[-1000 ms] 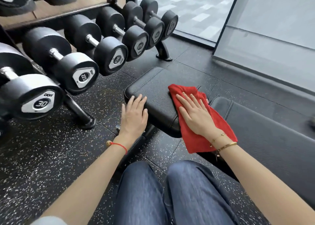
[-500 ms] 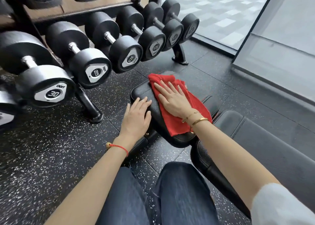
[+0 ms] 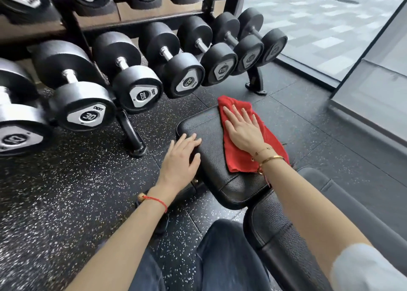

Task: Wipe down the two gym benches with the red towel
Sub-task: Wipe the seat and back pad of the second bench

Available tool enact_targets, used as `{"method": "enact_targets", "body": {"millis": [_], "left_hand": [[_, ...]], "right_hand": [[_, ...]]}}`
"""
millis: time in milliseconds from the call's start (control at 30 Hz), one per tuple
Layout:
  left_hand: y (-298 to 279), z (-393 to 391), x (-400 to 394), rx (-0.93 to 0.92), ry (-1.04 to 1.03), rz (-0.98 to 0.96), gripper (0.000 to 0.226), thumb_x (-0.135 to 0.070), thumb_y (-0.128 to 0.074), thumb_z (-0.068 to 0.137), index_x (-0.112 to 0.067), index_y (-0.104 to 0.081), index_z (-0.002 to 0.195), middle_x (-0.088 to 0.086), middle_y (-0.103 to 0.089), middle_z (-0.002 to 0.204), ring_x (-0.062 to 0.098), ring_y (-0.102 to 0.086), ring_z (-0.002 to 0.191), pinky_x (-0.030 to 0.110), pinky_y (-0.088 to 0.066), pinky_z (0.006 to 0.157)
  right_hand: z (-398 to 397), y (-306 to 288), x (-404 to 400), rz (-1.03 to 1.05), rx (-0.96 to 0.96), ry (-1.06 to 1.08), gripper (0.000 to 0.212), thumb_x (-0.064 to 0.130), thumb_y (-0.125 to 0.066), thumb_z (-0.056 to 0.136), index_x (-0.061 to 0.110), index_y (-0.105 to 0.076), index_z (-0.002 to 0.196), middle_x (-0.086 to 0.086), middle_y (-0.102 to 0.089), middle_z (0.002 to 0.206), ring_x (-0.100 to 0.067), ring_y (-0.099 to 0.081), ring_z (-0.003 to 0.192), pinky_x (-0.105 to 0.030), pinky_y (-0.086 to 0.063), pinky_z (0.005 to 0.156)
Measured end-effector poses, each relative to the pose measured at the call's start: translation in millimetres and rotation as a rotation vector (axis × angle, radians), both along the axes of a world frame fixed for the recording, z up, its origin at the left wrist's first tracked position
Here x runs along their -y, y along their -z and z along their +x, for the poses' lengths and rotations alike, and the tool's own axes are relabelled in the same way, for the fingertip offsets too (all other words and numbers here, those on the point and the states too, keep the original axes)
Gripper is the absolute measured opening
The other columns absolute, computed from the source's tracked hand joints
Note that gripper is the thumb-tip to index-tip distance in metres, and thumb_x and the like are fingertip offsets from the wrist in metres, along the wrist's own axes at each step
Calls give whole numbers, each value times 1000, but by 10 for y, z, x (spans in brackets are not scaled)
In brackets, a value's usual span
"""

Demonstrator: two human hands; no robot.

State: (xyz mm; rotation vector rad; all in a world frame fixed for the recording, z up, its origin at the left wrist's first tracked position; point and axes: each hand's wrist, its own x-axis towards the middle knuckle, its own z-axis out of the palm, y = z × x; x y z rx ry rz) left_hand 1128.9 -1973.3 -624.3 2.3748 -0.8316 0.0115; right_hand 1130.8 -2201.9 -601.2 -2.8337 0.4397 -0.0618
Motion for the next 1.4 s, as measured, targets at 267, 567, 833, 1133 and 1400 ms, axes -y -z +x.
{"method": "enact_targets", "body": {"millis": [267,567,833,1133,1400], "left_hand": [[150,-175,-65,51,-192,-109,54,-25,-58,94,-15,-44,145,0,-46,149,14,-38,140,38,-25,121],[162,-152,-191,81,-183,-6,53,-27,-53,96,-15,-42,147,2,-38,155,16,-26,148,37,-14,125],[109,-87,-175,95,-234,3,48,-22,-52,97,-9,-46,143,7,-42,152,21,-32,145,44,-23,121],[-20,241,258,40,-116,50,51,-26,-40,102,-16,-33,151,5,-22,162,22,-12,152,46,-7,124],[61,312,325,33,-98,79,51,-27,-38,103,-18,-30,153,3,-20,163,24,-8,152,46,-7,124]], "right_hand": [[-153,2,-547,6,17,-413,50,43,-25,104,46,-12,152,17,-8,163,-17,-3,152,-45,1,122],[-183,31,-523,0,44,-247,50,43,-27,103,44,-18,152,15,-12,162,-17,-5,152,-43,0,123],[-138,22,-914,-37,84,-364,48,41,-32,102,42,-27,150,14,-20,161,-19,-11,151,-45,-1,122],[-545,76,69,-65,49,97,50,47,-28,102,44,-21,152,13,-15,162,-19,-11,151,-45,-3,122],[-176,5,130,-11,-20,18,51,45,-22,103,43,-13,153,12,-7,164,-23,-5,152,-48,0,122]]}}
